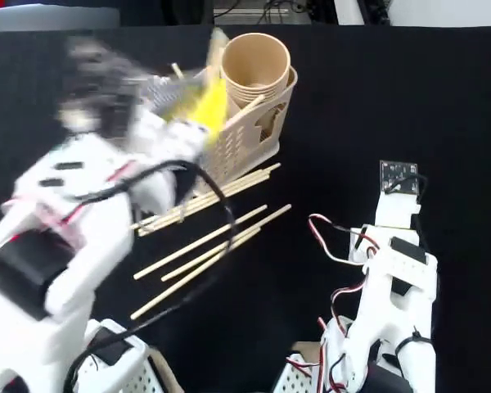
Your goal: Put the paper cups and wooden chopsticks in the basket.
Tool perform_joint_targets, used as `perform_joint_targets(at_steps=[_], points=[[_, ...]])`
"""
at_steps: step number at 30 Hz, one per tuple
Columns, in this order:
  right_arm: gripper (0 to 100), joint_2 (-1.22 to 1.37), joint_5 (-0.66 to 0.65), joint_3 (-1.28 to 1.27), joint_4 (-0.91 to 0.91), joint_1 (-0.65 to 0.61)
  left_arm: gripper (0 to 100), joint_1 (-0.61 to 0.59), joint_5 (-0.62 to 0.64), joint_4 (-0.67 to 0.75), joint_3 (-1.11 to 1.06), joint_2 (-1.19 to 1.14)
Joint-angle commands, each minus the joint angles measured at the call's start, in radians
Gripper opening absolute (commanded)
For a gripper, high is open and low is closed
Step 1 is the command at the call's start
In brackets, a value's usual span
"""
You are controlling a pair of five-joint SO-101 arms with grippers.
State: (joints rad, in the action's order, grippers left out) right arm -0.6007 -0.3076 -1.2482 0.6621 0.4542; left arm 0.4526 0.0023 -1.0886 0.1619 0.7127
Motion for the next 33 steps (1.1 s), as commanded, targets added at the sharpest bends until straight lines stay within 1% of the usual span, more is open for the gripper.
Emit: perform_joint_targets(at_steps=[1,3,6,12,19,21,26,28,31,33], points=[[2.2,0.004,0.008,0.056,-0.002,0.014,3,-0.153,0.149,0.35,0.05,-0.006],[2.2,0.005,0.008,0.056,-0.002,0.014,3,-0.219,0.206,0.439,0.061,-0.04],[2.2,0.005,0.008,0.056,-0.002,0.014,3,-0.277,0.224,0.522,0.062,-0.068],[2.2,0.005,0.008,0.056,-0.003,0.014,3,-0.291,0.224,0.551,0.004,-0.172],[2.2,0.004,0.008,0.056,-0.003,0.014,3,-0.298,0.224,0.677,-0.099,-0.334],[2.2,0.004,0.008,0.056,-0.003,0.014,3,-0.298,0.224,0.666,-0.114,-0.362],[2.2,0.002,0.008,0.056,-0.003,0.014,4,-0.298,0.224,0.589,-0.174,-0.377],[2.2,0.002,0.008,0.056,-0.003,0.014,9,-0.298,0.224,0.54,-0.202,-0.37],[2.2,0.002,0.008,0.056,-0.003,0.014,21,-0.288,0.226,0.434,-0.2,-0.368],[2.2,0.002,0.008,0.056,-0.003,0.012,24,-0.259,0.224,0.358,-0.174,-0.368]])
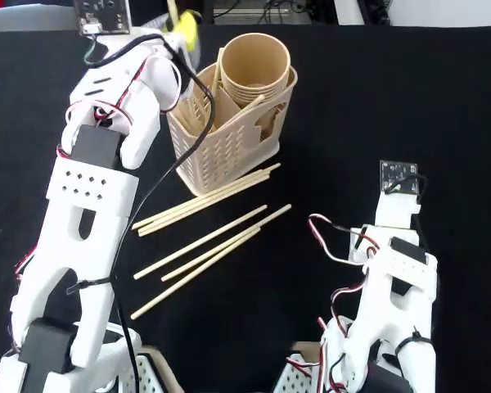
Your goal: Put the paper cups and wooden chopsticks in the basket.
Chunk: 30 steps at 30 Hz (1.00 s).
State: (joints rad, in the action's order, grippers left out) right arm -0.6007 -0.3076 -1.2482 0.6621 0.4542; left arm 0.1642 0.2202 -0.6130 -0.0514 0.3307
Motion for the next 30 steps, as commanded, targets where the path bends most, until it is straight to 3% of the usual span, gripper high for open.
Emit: perform_joint_targets(at_steps=[1,9,13,16,19,25,30], points=[[2.2,0.002,0.008,0.056,-0.003,0.012,24,0.044,0.005,-0.157,0.059,0.014],[2.2,0.001,0.008,0.056,-0.005,0.018,24,0.185,-0.109,-0.488,0.242,0.014],[2.2,0.001,0.008,0.058,-0.005,0.018,24,0.294,-0.25,-0.687,0.243,0.002],[2.2,0.001,0.008,0.058,-0.005,0.018,24,0.375,-0.282,-0.761,0.163,-0.023],[2.2,0.001,0.008,0.058,-0.005,0.018,24,0.42,-0.293,-0.735,0.047,-0.064],[2.2,0.001,0.008,0.058,-0.005,0.018,24,0.423,-0.327,-0.411,-0.209,-0.249],[2.2,0.001,0.008,0.058,-0.005,0.02,24,0.43,-0.399,-0.236,-0.26,-0.4]])
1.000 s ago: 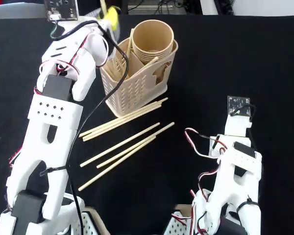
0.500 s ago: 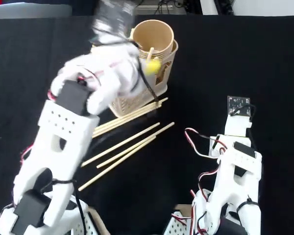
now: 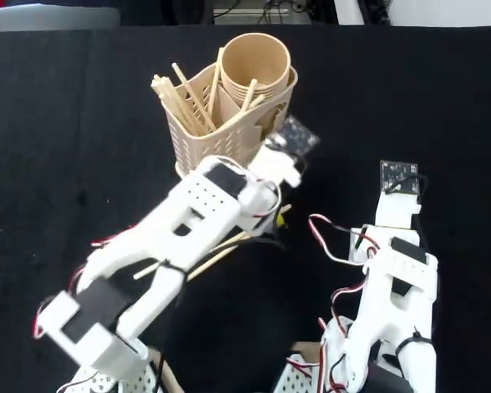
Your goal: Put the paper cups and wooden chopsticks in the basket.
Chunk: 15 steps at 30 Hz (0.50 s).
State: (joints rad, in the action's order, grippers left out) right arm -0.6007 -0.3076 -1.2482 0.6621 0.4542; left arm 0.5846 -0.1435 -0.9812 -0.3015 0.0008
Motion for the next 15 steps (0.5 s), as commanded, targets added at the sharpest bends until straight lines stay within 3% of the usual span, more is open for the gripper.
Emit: perform_joint_targets(at_steps=[1,8,15], points=[[2.2,0.001,0.008,0.058,-0.005,0.02,24,0.007,-0.035,0.166,-0.013,-0.097],[2.2,0.001,0.008,0.058,-0.005,0.02,21,0.025,-0.032,0.318,-0.004,-0.207],[2.2,0.001,0.008,0.058,-0.005,0.02,21,0.03,-0.035,0.336,-0.012,-0.212]])
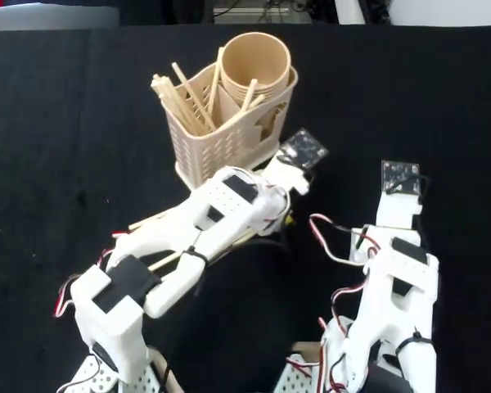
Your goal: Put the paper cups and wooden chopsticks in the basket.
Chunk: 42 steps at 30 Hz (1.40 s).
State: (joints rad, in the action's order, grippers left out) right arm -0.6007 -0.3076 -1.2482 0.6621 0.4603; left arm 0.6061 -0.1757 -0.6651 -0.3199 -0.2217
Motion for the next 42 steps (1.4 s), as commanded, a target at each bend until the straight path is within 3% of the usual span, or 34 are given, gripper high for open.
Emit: perform_joint_targets(at_steps=[1,9,22,29,42], points=[[2.2,0.001,0.008,0.058,-0.005,0.014,21,0.008,-0.002,0.021,0.005,0.011],[2.2,0.001,0.008,0.059,-0.005,0.014,19,0.01,0.018,-0.005,0.068,-0.077],[2.2,0.001,0.008,0.059,-0.005,0.014,3,0.047,-0.041,-0.341,0.354,-0.265],[2.2,0.001,0.008,0.059,-0.005,0.014,3,0.104,-0.115,-0.427,0.361,-0.262],[2.2,0.001,0.008,0.059,-0.005,0.014,3,0.073,-0.114,-0.416,0.127,0.173]])
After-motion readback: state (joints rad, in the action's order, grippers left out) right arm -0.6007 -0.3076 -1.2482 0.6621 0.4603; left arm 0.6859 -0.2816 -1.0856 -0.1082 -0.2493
